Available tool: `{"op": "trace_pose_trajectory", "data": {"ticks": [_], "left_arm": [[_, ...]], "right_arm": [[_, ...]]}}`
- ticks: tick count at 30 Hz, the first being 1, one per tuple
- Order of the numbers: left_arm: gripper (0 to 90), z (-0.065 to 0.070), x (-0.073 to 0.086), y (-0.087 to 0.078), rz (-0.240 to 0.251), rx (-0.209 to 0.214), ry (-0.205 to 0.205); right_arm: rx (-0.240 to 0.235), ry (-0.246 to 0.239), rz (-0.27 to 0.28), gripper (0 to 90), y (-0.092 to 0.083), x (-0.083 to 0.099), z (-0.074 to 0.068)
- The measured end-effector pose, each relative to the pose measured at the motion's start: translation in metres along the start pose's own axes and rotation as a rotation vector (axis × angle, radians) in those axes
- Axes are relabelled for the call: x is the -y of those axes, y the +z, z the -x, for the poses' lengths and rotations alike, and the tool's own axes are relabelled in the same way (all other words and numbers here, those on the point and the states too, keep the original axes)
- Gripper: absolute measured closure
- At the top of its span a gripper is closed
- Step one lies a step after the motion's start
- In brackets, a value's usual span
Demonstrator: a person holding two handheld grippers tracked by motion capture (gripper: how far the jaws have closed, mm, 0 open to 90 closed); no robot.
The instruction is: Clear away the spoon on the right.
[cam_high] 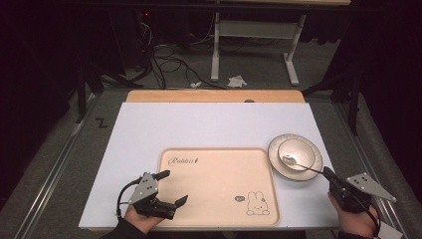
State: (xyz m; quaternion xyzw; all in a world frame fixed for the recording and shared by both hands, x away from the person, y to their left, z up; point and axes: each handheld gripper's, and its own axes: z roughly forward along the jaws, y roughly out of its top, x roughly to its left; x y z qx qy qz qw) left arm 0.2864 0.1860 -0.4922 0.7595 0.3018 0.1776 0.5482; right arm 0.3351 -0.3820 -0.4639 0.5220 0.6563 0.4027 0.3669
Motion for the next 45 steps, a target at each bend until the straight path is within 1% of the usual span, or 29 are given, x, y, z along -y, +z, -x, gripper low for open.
{"op": "trace_pose_trajectory", "data": {"ticks": [4, 11, 12, 16, 20, 22, 26, 30, 34, 36, 38, 41, 45], "left_arm": [[2.8, 0.000, 0.000, -0.001, 0.002, 0.001, 0.002], [2.9, 0.000, -0.001, -0.001, 0.005, 0.002, 0.003], [2.9, 0.001, -0.001, -0.001, 0.005, 0.002, 0.005], [3.0, 0.001, -0.001, -0.002, 0.005, 0.003, 0.006], [3.0, 0.001, -0.001, -0.001, 0.004, 0.006, 0.005], [3.1, 0.001, -0.001, -0.001, 0.003, 0.007, 0.006], [3.1, 0.001, -0.001, -0.001, 0.002, 0.007, 0.005], [3.1, 0.001, -0.001, 0.000, -0.002, 0.007, 0.008], [3.2, 0.001, -0.001, -0.001, -0.002, 0.006, 0.008], [3.1, 0.001, -0.001, -0.001, -0.002, 0.006, 0.006], [3.1, 0.001, -0.001, -0.001, -0.002, 0.006, 0.007], [3.1, 0.001, -0.001, 0.000, -0.004, 0.010, 0.006], [3.2, 0.001, -0.001, 0.000, -0.002, 0.009, 0.009]], "right_arm": [[-0.027, -0.012, 0.022, 90.0, -0.007, -0.001, -0.006], [-0.079, -0.057, 0.018, 90.0, -0.021, 0.005, -0.021], [-0.086, -0.069, 0.021, 90.0, -0.022, 0.005, -0.024], [-0.113, -0.085, 0.031, 89.7, -0.028, 0.003, -0.034], [-0.138, -0.105, 0.026, 86.2, -0.027, 0.003, -0.042], [-0.142, -0.119, 0.023, 82.3, -0.026, 0.003, -0.046], [-0.155, -0.128, 0.014, 74.4, -0.025, 0.002, -0.050], [-0.151, -0.122, 0.012, 67.6, -0.025, 0.003, -0.049], [-0.137, -0.081, 0.008, 58.7, -0.030, 0.003, -0.043], [-0.142, -0.062, 0.005, 55.6, -0.032, 0.004, -0.039], [-0.143, -0.050, -0.018, 53.1, -0.033, 0.007, -0.037], [-0.164, -0.037, -0.051, 52.3, -0.035, 0.013, -0.035], [-0.199, -0.044, -0.057, 56.4, -0.037, 0.015, -0.038]]}}
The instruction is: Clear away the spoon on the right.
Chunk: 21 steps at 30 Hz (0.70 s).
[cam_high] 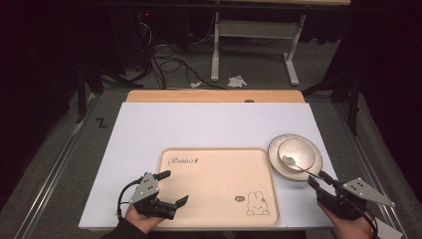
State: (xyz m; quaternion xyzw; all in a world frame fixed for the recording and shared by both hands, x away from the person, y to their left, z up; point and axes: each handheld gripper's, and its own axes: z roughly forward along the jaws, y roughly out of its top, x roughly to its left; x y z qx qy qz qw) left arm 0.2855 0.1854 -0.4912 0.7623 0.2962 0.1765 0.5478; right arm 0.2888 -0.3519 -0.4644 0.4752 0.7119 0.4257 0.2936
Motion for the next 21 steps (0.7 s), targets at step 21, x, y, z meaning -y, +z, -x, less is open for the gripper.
{"op": "trace_pose_trajectory", "data": {"ticks": [21], "left_arm": [[3.2, 0.000, 0.000, 0.001, -0.001, 0.004, -0.001]], "right_arm": [[-0.035, 0.046, 0.103, 77.7, -0.003, -0.014, -0.012]]}}
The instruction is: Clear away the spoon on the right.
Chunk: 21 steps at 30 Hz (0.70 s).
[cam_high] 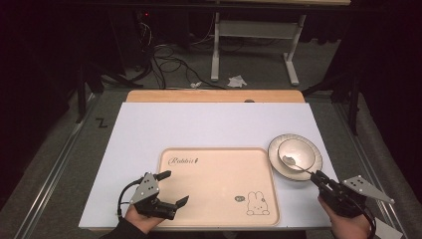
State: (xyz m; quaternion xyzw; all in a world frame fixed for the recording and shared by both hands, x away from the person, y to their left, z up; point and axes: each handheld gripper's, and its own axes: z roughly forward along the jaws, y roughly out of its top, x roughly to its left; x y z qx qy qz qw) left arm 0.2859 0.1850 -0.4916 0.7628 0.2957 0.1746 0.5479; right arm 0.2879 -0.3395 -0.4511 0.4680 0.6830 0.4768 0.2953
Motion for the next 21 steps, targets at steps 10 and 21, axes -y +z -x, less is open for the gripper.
{"op": "trace_pose_trajectory", "data": {"ticks": [10, 21], "left_arm": [[3.2, 0.0004, -0.0001, 0.0002, -0.001, 0.002, 0.004], [3.2, 0.0013, -0.0002, 0.0004, -0.005, 0.002, 0.011]], "right_arm": [[0.008, 0.031, -0.021, 83.0, 0.0035, -0.0002, 0.0006], [0.028, 0.019, -0.051, 83.6, 0.0073, -0.0002, -0.0003]]}}
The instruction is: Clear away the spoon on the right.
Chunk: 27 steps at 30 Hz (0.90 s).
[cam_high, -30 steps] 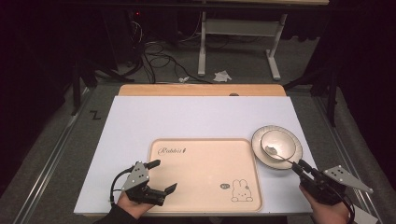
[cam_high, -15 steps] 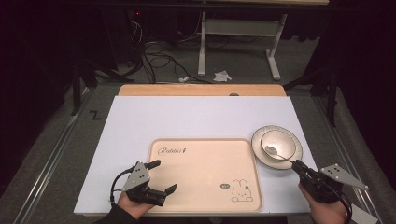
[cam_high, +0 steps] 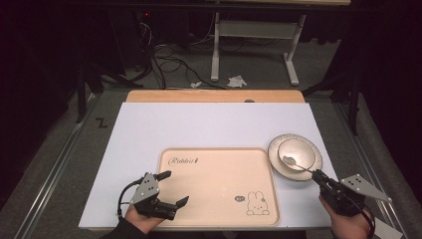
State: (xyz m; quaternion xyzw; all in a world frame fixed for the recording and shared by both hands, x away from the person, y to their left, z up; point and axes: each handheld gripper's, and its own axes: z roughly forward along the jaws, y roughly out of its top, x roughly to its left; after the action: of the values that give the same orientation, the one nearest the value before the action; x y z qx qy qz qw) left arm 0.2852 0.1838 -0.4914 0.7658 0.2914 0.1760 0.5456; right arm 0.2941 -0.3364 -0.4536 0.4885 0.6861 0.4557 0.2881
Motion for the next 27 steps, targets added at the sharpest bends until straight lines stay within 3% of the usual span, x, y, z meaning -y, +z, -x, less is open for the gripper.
{"op": "trace_pose_trajectory", "data": {"ticks": [27], "left_arm": [[3.4, 0.0001, -0.0002, -0.0004, 0.001, 0.000, 0.004]], "right_arm": [[0.030, -0.066, 0.043, 83.8, -0.0021, -0.0058, -0.0016]]}}
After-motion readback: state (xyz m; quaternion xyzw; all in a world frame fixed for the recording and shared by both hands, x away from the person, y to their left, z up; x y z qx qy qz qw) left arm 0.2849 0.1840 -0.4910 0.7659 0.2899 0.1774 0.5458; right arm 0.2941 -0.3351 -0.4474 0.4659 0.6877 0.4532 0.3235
